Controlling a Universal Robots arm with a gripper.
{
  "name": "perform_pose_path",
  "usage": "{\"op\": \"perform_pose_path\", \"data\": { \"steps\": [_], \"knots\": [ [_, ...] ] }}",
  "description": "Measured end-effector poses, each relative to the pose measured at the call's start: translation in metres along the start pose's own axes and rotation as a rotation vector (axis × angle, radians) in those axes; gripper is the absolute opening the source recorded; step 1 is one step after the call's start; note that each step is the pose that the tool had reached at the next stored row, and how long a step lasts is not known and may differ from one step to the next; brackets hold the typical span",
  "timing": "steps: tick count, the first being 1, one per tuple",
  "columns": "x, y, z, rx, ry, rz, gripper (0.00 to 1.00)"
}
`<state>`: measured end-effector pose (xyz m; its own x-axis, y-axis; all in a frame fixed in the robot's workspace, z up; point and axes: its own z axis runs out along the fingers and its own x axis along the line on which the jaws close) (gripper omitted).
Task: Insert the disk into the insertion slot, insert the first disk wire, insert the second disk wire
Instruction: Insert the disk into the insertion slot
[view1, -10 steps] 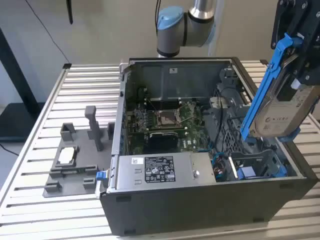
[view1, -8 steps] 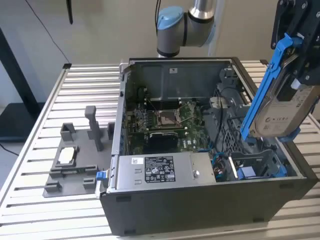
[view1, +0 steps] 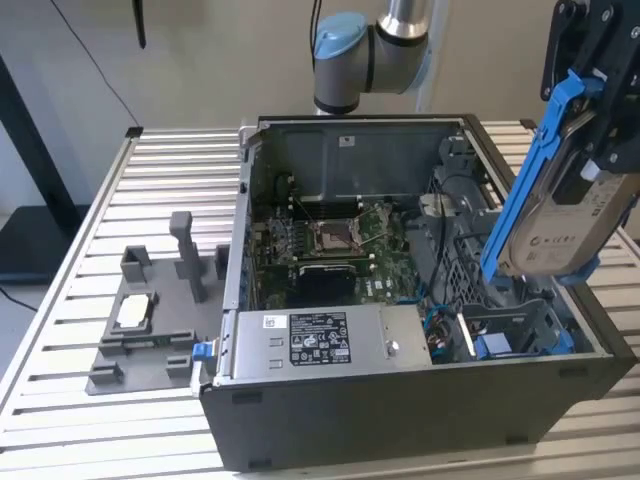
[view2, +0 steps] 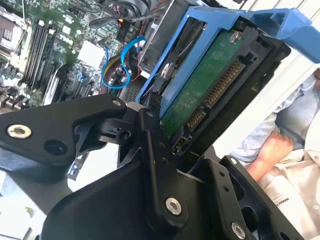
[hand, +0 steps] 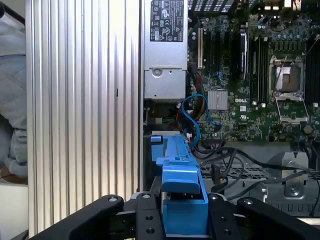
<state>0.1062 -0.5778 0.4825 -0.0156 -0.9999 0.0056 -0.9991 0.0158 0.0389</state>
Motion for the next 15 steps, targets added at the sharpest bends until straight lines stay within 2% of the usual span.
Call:
{"op": "perform_pose_path", "data": {
  "steps": [8, 15],
  "knots": [
    [0.0000, -0.0003, 0.0072, 0.0026, 0.0081, -0.006, 0.33],
    [0.0000, -0.0004, 0.0087, 0.0035, 0.0093, -0.008, 0.33]
  ]
}}
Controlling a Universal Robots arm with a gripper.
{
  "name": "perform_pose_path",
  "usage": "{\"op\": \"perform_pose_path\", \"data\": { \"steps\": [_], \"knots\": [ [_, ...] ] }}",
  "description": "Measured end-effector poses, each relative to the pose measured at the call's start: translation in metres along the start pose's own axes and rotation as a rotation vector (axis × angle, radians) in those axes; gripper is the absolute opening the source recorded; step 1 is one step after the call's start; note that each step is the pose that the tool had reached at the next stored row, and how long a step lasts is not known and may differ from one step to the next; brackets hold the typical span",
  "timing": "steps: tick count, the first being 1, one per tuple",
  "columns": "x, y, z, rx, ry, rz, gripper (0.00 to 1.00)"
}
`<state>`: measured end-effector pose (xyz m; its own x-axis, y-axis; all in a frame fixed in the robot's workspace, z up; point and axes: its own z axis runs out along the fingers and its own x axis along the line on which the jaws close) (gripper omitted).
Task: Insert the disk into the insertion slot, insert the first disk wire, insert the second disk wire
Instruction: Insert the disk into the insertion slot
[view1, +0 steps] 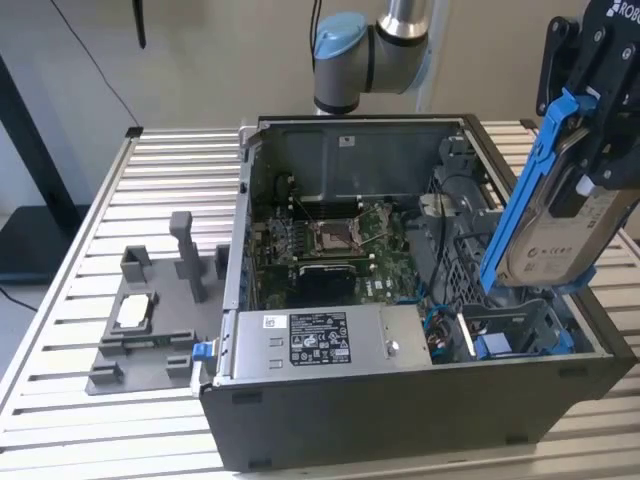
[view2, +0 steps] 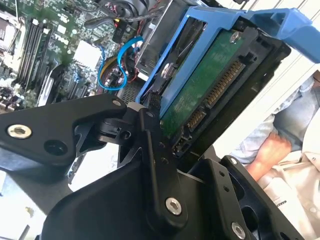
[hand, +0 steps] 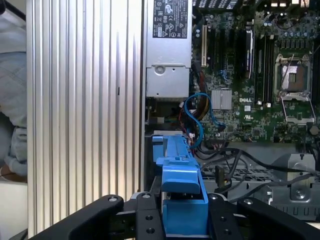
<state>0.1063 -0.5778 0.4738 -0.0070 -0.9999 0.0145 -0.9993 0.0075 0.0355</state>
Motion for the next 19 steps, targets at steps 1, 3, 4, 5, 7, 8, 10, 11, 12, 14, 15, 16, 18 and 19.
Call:
{"op": "perform_pose_path", "data": {
  "steps": [1, 3, 4, 5, 7, 8, 10, 11, 12, 14, 15, 16, 18, 19],
  "knots": [
    [0.0000, 0.0000, 0.0002, 0.0000, 0.0000, 0.000, 0.33],
    [-0.0001, -0.0001, 0.0010, 0.0000, -0.0003, 0.000, 0.33],
    [-0.0001, -0.0001, 0.0016, 0.0000, 0.0000, 0.000, 0.33],
    [-0.0001, -0.0001, 0.0025, 0.0000, 0.0000, 0.000, 0.33],
    [-0.0001, -0.0002, 0.0043, 0.0001, -0.0001, 0.000, 0.33],
    [-0.0001, -0.0003, 0.0053, 0.0005, -0.0001, 0.000, 0.33],
    [-0.0002, -0.0005, 0.0075, 0.0021, 0.0000, -0.001, 0.33],
    [-0.0002, -0.0006, 0.0086, 0.0032, 0.0000, -0.002, 0.33],
    [-0.0002, -0.0006, 0.0098, 0.0042, -0.0001, -0.002, 0.33],
    [-0.0002, -0.0008, 0.0124, 0.0051, -0.0001, -0.002, 0.33],
    [-0.0002, -0.0009, 0.0137, 0.0054, -0.0001, -0.002, 0.33],
    [-0.0002, -0.0009, 0.0150, 0.0057, -0.0001, -0.002, 0.33],
    [-0.0003, -0.0011, 0.0173, 0.0071, 0.0000, -0.002, 0.33],
    [-0.0003, -0.0012, 0.0192, 0.0089, 0.0000, -0.003, 0.33]
  ]
}}
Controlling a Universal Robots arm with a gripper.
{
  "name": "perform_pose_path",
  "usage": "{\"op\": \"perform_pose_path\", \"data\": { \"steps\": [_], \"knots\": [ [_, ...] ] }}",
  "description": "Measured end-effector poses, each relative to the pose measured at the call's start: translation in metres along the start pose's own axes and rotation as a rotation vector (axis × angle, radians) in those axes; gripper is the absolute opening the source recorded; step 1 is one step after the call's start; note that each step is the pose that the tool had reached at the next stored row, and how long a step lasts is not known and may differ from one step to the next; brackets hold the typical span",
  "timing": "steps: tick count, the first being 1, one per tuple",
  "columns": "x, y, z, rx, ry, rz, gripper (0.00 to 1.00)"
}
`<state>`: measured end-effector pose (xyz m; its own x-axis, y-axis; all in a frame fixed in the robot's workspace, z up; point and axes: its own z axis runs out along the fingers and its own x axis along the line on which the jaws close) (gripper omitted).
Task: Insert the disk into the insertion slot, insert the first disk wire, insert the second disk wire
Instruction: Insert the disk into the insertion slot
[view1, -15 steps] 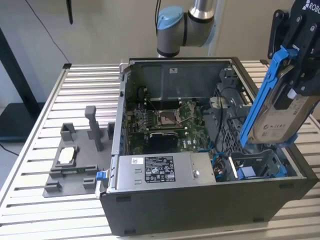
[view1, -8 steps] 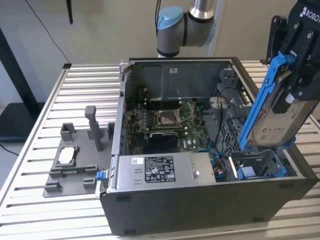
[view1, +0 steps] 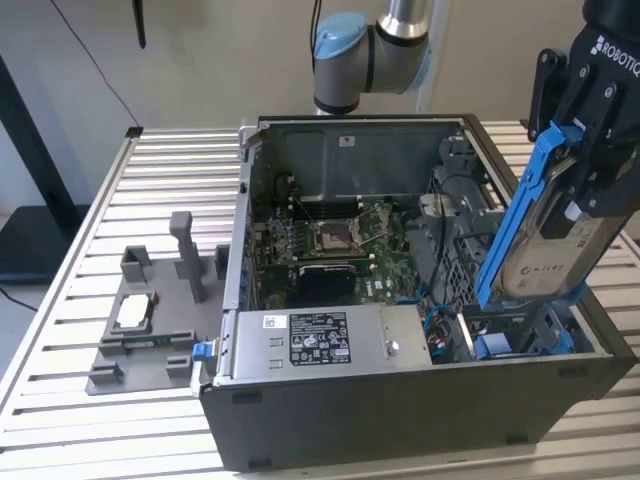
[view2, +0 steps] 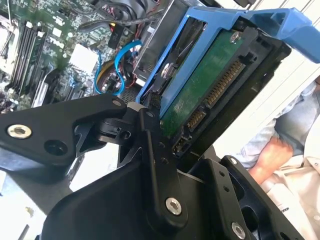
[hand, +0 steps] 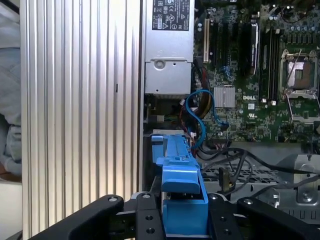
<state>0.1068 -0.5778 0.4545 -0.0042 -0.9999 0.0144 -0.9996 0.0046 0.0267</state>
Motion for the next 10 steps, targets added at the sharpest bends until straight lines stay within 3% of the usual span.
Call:
{"op": "perform_pose_path", "data": {
  "steps": [10],
  "knots": [
    [0.0000, -0.0001, 0.0043, 0.0013, 0.0001, 0.000, 0.33]
  ]
}}
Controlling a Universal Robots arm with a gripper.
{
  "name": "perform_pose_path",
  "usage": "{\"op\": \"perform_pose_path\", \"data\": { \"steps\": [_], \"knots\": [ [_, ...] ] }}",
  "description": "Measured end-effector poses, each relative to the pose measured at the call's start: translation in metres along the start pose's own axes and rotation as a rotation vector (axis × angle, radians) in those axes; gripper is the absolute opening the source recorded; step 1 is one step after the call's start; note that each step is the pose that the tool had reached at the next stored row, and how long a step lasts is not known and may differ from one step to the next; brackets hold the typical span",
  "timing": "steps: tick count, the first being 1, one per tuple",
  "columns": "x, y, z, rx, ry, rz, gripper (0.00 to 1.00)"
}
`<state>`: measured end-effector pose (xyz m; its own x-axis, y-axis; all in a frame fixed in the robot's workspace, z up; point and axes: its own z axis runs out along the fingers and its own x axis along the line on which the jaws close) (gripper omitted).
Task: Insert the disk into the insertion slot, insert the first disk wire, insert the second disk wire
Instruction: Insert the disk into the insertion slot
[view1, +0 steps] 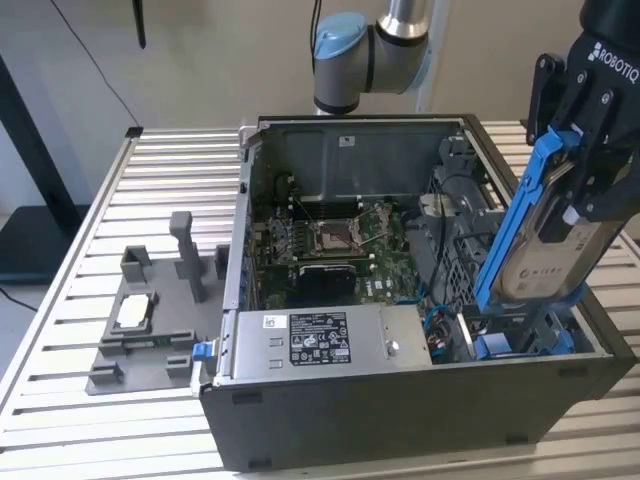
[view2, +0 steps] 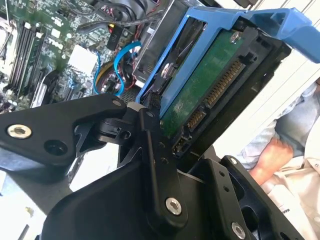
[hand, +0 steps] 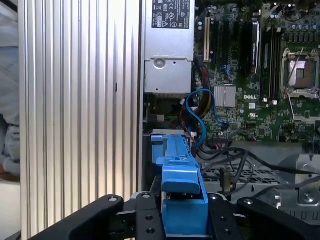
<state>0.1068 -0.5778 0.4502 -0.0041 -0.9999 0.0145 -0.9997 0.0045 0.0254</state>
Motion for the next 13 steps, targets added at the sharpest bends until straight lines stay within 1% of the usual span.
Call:
{"op": "perform_pose_path", "data": {
  "steps": [13],
  "knots": [
    [-0.0004, -0.0010, 0.0181, 0.0001, -0.0001, 0.000, 0.33]
  ]
}}
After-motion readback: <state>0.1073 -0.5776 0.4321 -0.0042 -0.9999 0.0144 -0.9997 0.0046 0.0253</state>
